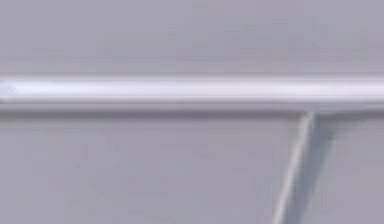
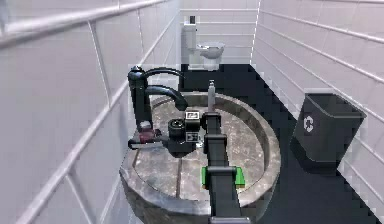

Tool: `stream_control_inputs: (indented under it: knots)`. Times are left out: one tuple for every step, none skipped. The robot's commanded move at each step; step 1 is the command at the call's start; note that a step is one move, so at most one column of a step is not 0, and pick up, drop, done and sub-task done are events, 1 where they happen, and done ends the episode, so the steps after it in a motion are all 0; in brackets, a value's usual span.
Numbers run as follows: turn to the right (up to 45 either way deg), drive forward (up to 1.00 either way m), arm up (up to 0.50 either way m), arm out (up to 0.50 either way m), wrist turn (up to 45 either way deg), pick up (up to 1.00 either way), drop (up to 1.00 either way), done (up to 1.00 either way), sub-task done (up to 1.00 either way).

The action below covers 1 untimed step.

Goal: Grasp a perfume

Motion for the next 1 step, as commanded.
stream_control_inputs:
  knots:
    - [0.0, 0.00, 0.10, 0.00, 0.0, 0.00, 0.00, 0.00, 0.00]
